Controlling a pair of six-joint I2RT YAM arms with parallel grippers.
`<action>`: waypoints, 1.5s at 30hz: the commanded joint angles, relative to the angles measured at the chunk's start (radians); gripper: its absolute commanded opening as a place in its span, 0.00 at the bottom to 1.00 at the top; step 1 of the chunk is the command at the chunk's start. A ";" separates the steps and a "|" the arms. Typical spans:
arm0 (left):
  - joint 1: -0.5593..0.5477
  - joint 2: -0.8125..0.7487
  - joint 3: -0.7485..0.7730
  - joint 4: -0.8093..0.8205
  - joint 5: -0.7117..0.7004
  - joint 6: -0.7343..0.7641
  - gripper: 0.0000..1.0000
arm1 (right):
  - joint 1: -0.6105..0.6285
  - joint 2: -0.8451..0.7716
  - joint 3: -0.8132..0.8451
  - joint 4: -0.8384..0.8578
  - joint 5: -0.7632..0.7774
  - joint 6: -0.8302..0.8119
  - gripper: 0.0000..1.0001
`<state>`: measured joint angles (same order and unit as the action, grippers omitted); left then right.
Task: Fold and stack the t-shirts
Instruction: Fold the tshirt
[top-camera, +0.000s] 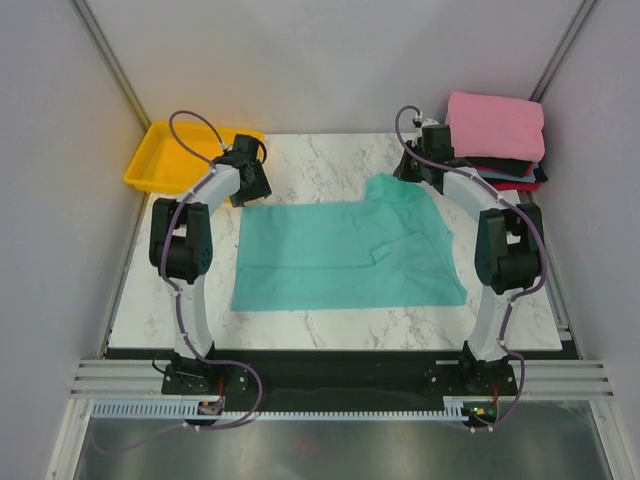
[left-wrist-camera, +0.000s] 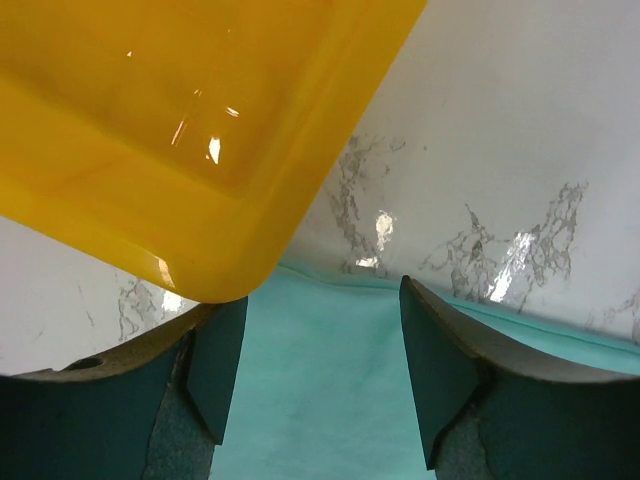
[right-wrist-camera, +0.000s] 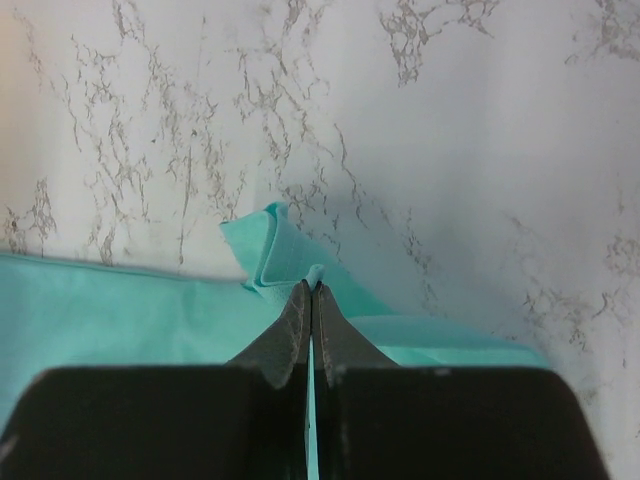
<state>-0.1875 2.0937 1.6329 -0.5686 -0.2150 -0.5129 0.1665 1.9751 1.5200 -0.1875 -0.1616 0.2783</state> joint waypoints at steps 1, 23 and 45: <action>0.002 0.023 0.068 -0.023 -0.093 -0.032 0.70 | 0.002 -0.056 -0.040 0.051 -0.035 0.019 0.00; 0.020 -0.153 0.002 0.061 -0.003 0.117 0.82 | 0.001 -0.091 -0.112 0.056 -0.049 0.027 0.00; 0.097 -0.031 -0.151 0.271 0.138 0.094 0.61 | 0.002 -0.113 -0.155 0.068 -0.082 0.025 0.00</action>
<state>-0.0994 2.0453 1.4311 -0.3595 -0.0937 -0.4244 0.1665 1.9224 1.3788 -0.1558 -0.2173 0.3019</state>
